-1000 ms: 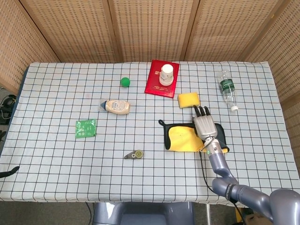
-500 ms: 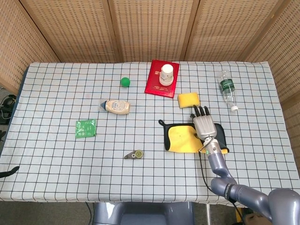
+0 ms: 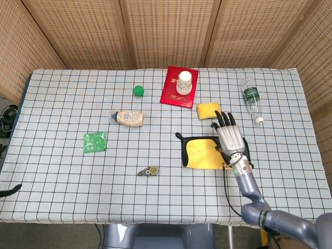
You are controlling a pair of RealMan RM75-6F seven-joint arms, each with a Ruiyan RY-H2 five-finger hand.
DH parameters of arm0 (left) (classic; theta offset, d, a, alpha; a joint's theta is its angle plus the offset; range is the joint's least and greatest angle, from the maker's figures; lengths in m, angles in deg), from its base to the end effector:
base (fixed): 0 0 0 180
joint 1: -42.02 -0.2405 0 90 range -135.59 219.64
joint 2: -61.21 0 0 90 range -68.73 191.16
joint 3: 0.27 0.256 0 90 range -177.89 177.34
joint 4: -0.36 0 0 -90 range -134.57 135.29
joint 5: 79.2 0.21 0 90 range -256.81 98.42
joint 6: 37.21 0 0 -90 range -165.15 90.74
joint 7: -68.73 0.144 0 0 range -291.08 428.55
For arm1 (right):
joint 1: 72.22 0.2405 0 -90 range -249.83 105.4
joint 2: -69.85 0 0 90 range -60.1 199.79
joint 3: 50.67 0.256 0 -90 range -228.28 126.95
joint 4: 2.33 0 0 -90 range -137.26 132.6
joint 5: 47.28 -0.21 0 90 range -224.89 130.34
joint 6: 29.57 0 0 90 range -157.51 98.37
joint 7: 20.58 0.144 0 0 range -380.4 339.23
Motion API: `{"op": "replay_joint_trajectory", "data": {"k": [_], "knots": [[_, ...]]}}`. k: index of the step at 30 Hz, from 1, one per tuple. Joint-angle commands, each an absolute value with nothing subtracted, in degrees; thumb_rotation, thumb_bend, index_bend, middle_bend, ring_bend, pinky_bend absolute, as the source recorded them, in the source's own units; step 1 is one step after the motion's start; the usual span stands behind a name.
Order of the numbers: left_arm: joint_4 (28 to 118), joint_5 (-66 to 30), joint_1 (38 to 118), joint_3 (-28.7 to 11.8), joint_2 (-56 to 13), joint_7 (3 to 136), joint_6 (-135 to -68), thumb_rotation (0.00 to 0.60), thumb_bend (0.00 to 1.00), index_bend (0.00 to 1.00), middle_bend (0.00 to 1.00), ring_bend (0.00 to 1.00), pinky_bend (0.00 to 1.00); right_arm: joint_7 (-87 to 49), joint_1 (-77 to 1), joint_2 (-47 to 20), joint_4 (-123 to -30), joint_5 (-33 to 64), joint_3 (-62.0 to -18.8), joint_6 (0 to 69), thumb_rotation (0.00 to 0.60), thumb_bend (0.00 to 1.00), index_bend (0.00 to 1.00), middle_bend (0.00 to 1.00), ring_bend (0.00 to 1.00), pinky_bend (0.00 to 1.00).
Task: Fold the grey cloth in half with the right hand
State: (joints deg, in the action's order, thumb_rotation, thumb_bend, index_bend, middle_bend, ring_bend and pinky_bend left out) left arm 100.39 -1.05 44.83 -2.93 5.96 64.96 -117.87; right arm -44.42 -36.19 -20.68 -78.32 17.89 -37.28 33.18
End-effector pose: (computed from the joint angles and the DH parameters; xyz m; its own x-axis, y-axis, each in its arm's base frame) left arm -0.3229 0.1658 0.1921 0.3309 0.0845 0.9399 0.9267 0.1590 -0.3405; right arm -0.2004 -0.3585 0.0162 0.5161 -0.0733 0.8534 -0.8468 -0.1932 0.4955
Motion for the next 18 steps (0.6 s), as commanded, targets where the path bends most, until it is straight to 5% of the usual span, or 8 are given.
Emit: {"op": "replay_joint_trajectory", "data": {"k": [1,9,18], "knots": [[100.47,-0.81,44.73,-2.87,6.08,64.78,-118.10,0.600,0.00,0.00,0.00,0.00,0.00,-42.42,-39.28,-15.20,-83.96,21.80,-40.70,34.89,0.600,0.23,0.42,0.00,0.00,0.00],[100.67,-0.26,44.56,-2.72,6.21,64.60,-118.49,0.600,0.00,0.00,0.00,0.00,0.00,-39.42,-44.71,-8.91,-86.25,30.99,-49.62,37.76,0.600,0.27,0.47,0.00,0.00,0.00],[100.85,0.09,44.59,-2.57,6.13,64.97,-118.56,0.600,0.00,0.00,0.00,0.00,0.00,-33.87,-49.23,-11.48,-76.03,37.96,-54.13,42.63,0.600,0.29,0.50,0.00,0.00,0.00]]}}
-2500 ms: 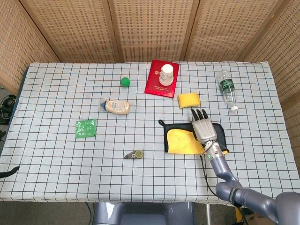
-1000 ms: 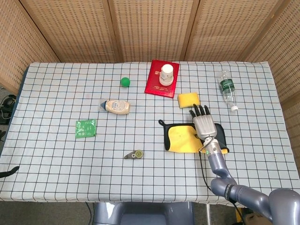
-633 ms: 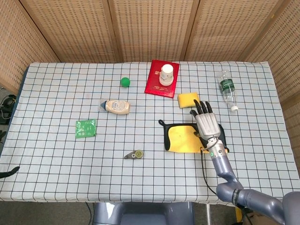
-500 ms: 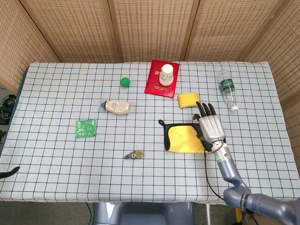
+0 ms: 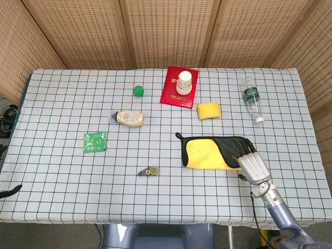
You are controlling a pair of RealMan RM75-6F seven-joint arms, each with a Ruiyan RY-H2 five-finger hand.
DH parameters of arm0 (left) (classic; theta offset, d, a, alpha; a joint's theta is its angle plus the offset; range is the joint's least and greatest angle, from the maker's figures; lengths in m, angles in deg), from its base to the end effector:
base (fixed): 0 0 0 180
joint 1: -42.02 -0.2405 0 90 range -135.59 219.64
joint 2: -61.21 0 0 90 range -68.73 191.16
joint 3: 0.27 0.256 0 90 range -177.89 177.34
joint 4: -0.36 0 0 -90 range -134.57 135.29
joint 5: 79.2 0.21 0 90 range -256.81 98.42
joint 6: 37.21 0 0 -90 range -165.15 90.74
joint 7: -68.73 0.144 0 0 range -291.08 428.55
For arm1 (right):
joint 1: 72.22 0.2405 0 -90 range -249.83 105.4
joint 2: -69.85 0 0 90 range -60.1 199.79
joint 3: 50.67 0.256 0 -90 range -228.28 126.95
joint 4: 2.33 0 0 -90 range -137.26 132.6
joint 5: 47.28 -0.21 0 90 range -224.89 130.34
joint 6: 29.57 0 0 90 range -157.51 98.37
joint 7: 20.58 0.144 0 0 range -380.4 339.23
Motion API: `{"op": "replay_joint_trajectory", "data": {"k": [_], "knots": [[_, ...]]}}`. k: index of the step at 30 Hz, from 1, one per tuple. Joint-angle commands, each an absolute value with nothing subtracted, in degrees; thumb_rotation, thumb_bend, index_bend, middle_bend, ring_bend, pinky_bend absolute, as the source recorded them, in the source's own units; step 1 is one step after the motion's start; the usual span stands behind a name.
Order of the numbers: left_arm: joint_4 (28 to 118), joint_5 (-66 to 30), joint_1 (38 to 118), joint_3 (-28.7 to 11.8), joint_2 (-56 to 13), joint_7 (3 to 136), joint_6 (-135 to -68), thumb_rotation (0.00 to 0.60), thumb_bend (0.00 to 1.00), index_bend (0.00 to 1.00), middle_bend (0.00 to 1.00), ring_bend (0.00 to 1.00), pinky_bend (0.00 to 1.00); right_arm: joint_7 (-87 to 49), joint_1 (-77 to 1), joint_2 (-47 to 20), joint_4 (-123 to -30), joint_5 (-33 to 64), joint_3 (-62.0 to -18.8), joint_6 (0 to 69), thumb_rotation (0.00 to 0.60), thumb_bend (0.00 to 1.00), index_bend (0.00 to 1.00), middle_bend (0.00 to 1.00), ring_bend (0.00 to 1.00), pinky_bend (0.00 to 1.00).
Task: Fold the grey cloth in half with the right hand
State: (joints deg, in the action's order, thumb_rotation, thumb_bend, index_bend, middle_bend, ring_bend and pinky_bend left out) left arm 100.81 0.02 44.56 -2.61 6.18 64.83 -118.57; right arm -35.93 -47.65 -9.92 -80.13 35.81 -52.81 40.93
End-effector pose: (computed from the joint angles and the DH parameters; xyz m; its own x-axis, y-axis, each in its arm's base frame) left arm -0.3198 0.1636 0.1924 0.3297 0.0810 0.9406 0.9297 0.1455 -0.3384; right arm -0.2811 -0.2664 0.0489 0.6607 -0.1186 0.7413 -0.7318 -0.3219 0.6007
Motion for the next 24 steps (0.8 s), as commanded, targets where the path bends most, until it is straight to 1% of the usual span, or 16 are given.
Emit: {"op": "replay_joint_trajectory", "data": {"k": [1,6,12,16,24], "knots": [[100.90,0.14,44.59,-2.55,6.09,65.14,-118.60,0.600,0.00,0.00,0.00,0.00,0.00,-33.32,-49.51,-12.13,-74.77,38.39,-54.25,42.96,0.600,0.29,0.50,0.00,0.00,0.00],[101.03,0.00,44.57,-2.58,5.90,65.62,-118.71,0.600,0.00,0.00,0.00,0.00,0.00,-32.60,-50.00,-14.70,-69.85,40.71,-54.38,44.64,0.600,0.31,0.51,0.01,0.00,0.00],[101.05,-0.10,44.57,-2.61,5.88,65.53,-118.70,0.600,0.00,0.00,0.00,0.00,0.00,-32.82,-49.50,-17.34,-64.97,42.60,-53.60,45.60,0.600,0.38,0.52,0.02,0.00,0.00],[101.04,-0.32,44.57,-2.65,5.88,65.39,-118.61,0.600,0.00,0.00,0.00,0.00,0.00,-33.24,-49.16,-18.68,-62.94,42.97,-53.13,45.20,0.600,0.43,0.52,0.02,0.00,0.01],[100.96,-0.38,44.60,-2.67,5.94,65.29,-118.55,0.600,0.00,0.00,0.00,0.00,0.00,-33.74,-48.70,-20.46,-60.11,43.64,-52.54,44.81,0.600,0.49,0.54,0.03,0.00,0.01]]}}
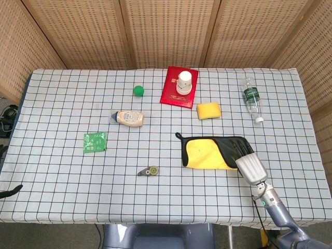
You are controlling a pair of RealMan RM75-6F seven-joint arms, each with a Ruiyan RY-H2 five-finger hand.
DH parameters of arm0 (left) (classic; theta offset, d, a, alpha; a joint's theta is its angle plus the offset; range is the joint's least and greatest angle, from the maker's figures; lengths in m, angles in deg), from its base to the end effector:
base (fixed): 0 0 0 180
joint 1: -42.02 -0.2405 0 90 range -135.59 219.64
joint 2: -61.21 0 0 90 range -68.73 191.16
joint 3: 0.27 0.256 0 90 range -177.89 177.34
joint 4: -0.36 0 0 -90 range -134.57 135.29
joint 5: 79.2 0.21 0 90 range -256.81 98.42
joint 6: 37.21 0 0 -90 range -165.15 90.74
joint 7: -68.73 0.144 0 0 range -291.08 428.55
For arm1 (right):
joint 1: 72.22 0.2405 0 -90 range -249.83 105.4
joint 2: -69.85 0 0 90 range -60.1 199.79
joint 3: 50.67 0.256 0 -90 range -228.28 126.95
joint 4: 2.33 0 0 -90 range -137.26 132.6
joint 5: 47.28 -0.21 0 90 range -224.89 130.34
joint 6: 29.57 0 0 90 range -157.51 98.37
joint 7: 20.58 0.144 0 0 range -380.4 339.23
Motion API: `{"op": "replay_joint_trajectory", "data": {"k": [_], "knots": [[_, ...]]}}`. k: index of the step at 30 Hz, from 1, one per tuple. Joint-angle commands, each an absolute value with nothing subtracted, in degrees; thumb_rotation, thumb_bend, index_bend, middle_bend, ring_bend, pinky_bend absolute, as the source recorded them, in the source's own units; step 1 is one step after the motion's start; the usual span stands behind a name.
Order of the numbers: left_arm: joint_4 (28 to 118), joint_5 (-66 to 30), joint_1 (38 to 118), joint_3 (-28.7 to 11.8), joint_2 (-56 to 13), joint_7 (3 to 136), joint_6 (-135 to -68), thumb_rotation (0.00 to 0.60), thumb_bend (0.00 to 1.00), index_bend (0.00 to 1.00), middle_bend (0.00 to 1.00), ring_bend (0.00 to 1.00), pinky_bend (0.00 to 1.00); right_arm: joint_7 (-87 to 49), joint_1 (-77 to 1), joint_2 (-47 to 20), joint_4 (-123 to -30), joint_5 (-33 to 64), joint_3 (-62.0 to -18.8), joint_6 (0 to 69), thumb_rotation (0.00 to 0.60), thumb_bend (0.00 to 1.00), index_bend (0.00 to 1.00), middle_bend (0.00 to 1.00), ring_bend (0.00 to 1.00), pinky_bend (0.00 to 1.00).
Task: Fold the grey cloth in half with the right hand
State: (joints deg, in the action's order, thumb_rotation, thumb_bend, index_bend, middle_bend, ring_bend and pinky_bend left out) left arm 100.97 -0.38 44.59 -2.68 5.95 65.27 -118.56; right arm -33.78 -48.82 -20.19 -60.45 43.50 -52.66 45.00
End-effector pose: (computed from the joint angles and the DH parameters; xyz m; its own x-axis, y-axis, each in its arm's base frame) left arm -0.3198 0.1638 0.1912 0.3295 0.0807 0.9407 0.9289 0.1507 -0.3383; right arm -0.3015 -0.2736 0.0237 0.7460 0.0186 0.6657 -0.6127 -0.3722 0.6971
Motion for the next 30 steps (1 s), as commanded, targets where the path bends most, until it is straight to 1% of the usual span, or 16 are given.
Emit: {"op": "replay_joint_trajectory", "data": {"k": [1,6,10,12,18,30], "knots": [[100.95,-0.39,44.60,-2.68,5.93,65.31,-118.54,0.600,0.00,0.00,0.00,0.00,0.00,-33.65,-48.66,-20.59,-59.88,43.76,-52.52,44.76,0.600,0.50,0.54,0.03,0.00,0.02],[100.98,-0.36,44.61,-2.66,5.89,65.41,-118.55,0.600,0.00,0.00,0.00,0.00,0.00,-33.27,-48.52,-21.02,-59.34,44.33,-52.48,44.63,0.600,0.55,0.59,0.05,0.00,0.03],[101.00,-0.29,44.58,-2.64,5.89,65.45,-118.64,0.600,0.00,0.00,0.00,0.00,0.00,-31.85,-48.37,-21.35,-59.42,43.86,-51.75,44.30,0.600,0.64,0.63,0.06,0.00,0.04],[100.99,-0.33,44.58,-2.63,5.88,65.45,-118.62,0.600,0.00,0.00,0.00,0.00,0.00,-30.53,-48.28,-21.32,-60.05,42.89,-51.05,43.61,0.600,0.66,0.63,0.06,0.00,0.04],[100.94,-0.30,44.67,-2.62,5.79,65.57,-118.49,0.600,0.00,0.00,0.00,0.00,0.00,-27.33,-47.36,-20.08,-64.20,38.59,-48.20,39.55,0.600,0.68,0.65,0.07,0.00,0.04],[100.92,-0.64,44.77,-2.68,5.72,65.77,-118.26,0.600,0.00,0.00,0.00,0.00,0.00,-28.62,-44.19,-18.15,-67.98,30.47,-41.31,34.04,0.600,0.69,0.66,0.07,0.00,0.04]]}}
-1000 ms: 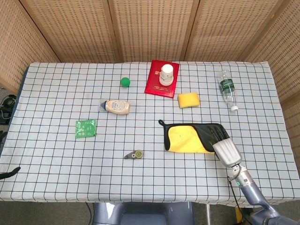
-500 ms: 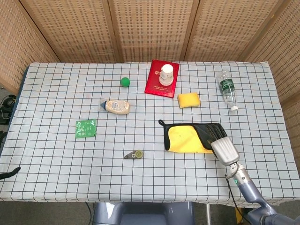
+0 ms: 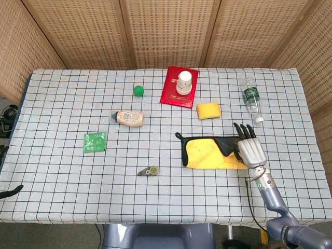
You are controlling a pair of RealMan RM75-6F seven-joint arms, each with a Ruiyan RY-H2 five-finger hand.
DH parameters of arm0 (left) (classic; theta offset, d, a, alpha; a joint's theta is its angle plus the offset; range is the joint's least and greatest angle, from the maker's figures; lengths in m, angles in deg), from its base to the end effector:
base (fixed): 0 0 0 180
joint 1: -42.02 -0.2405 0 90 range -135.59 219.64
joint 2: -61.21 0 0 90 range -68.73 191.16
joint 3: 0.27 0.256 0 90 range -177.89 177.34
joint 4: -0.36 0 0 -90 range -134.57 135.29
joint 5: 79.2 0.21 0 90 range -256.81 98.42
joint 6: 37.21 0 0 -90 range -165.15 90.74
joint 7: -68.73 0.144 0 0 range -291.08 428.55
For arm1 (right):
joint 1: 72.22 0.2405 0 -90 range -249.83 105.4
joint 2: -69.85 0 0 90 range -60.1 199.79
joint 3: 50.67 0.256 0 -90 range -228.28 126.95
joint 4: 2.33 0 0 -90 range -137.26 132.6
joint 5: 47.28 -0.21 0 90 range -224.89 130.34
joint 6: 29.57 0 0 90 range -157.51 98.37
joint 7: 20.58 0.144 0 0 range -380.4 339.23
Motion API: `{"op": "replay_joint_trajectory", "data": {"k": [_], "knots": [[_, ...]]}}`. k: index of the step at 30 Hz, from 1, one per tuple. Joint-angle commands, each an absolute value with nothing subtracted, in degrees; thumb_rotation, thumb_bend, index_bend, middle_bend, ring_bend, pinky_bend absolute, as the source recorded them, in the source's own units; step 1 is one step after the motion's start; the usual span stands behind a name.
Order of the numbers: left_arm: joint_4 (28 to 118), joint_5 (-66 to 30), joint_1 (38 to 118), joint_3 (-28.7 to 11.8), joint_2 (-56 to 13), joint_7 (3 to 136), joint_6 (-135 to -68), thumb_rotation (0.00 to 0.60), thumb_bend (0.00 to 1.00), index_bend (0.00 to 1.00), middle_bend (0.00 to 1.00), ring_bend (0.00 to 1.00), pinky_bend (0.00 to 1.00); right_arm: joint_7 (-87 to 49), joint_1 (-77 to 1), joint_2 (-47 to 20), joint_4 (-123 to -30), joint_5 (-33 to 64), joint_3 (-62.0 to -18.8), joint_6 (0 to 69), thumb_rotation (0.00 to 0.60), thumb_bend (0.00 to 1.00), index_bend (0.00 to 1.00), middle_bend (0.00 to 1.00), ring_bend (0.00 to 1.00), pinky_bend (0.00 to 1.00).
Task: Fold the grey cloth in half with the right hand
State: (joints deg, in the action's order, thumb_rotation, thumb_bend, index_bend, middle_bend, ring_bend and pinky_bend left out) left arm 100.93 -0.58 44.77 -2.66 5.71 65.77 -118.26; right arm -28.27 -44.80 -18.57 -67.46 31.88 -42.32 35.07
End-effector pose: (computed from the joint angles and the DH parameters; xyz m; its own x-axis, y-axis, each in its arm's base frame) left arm -0.3200 0.1646 0.1894 0.3333 0.0863 0.9389 0.9272 0.1509 -0.3430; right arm -0.2795 -0.3261 0.0363 0.5450 -0.0806 0.8346 -0.8292 -0.1995 0.5222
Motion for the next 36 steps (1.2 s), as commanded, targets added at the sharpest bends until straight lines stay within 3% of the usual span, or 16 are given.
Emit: {"op": "replay_joint_trajectory", "data": {"k": [1,12,24,29,31,34,36], "knots": [[100.90,-0.67,44.78,-2.70,5.71,65.78,-118.26,0.600,0.00,0.00,0.00,0.00,0.00,-28.87,-43.94,-18.05,-68.03,29.61,-40.84,33.40,0.600,0.69,0.66,0.07,0.00,0.04],[100.95,-0.88,44.90,-2.69,5.63,66.09,-117.99,0.600,0.00,0.00,0.00,0.00,0.00,-33.48,-42.47,-19.99,-65.38,20.06,-36.81,29.22,0.600,0.69,0.66,0.07,0.00,0.05],[100.98,-1.15,45.06,-2.72,5.48,66.50,-117.71,0.600,0.00,0.00,0.00,0.00,0.00,-34.79,-41.28,-21.49,-61.82,14.51,-35.48,25.45,0.600,0.68,0.61,0.06,0.00,0.06],[101.03,-1.29,45.07,-2.73,5.45,66.64,-117.66,0.600,0.00,0.00,0.00,0.00,0.00,-34.63,-40.93,-22.06,-60.63,13.23,-35.24,24.21,0.600,0.56,0.42,0.03,0.00,0.07],[101.02,-1.38,45.11,-2.72,5.44,66.72,-117.55,0.600,0.00,0.00,0.00,0.00,0.00,-34.65,-40.68,-22.37,-59.71,12.72,-35.17,23.54,0.600,0.45,0.33,0.01,0.00,0.07],[101.04,-1.44,45.16,-2.72,5.40,66.86,-117.47,0.600,0.00,0.00,0.00,0.00,0.00,-34.38,-40.23,-23.12,-58.02,11.67,-34.60,22.83,0.600,0.32,0.27,0.00,0.00,0.08],[101.04,-1.52,45.14,-2.75,5.40,66.88,-117.49,0.600,0.00,0.00,0.00,0.00,0.00,-33.78,-40.09,-23.45,-57.46,11.21,-34.19,22.63,0.600,0.30,0.26,0.00,0.00,0.08]]}}
